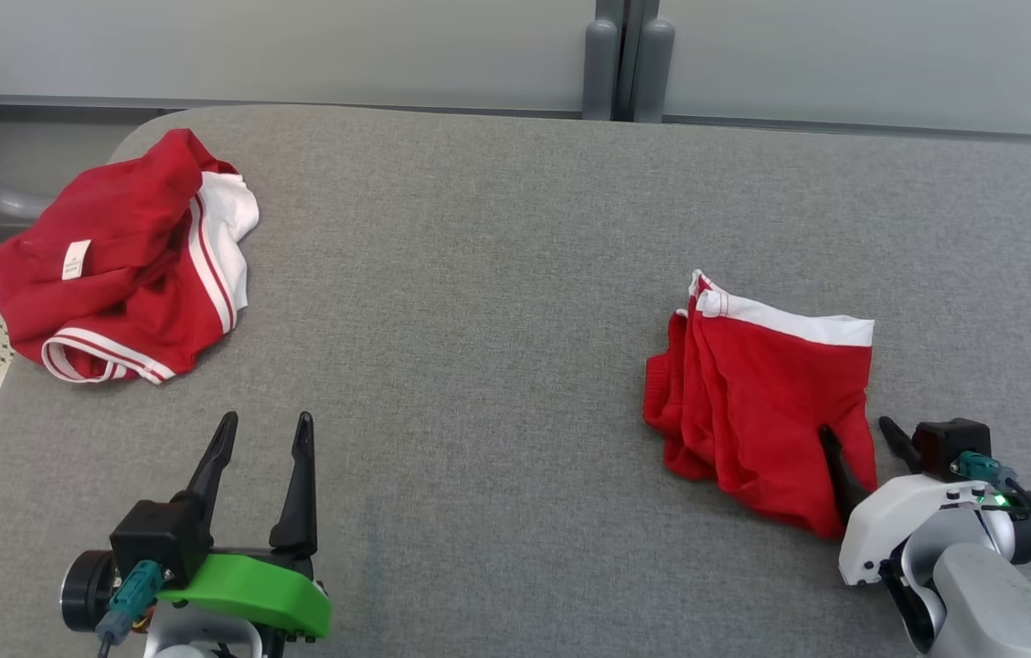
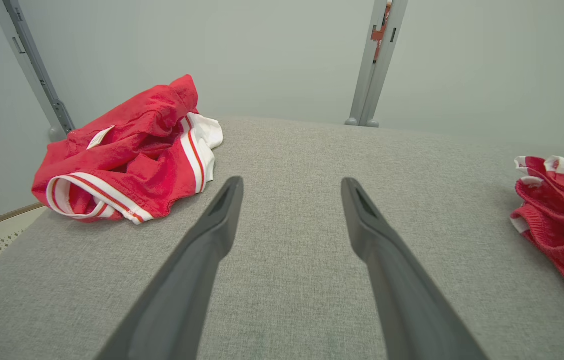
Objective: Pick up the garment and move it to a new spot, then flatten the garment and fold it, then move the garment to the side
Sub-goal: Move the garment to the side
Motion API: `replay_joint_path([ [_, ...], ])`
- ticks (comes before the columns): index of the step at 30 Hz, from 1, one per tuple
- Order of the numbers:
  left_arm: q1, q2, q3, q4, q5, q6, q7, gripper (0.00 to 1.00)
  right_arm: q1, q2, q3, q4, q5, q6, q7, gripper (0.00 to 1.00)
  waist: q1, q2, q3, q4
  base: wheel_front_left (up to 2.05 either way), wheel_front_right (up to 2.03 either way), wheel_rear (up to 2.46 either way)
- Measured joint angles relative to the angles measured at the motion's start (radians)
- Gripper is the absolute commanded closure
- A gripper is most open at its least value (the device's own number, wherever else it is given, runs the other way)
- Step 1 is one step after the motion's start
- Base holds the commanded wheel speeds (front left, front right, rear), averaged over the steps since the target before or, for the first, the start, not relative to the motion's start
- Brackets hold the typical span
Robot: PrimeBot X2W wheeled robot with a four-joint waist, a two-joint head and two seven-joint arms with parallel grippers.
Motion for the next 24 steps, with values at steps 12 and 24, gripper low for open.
replay_joint_path([
  [12,-0.05,-0.005,-0.01,0.0,-0.004,-0.002,-0.034,0.0,-0.159,-0.045,0.13,0.043,0.036,0.001,0.027,1.0,0.0,0.0,0.037,-0.027,0.0,0.0,0.0],
  [24,-0.175,0.011,-0.011,-0.064,0.01,-0.007,-0.067,0.0,-0.409,-0.273,0.286,-0.018,0.039,0.001,0.062,1.0,0.0001,0.0,0.2,-0.114,0.0,0.0,0.0],
])
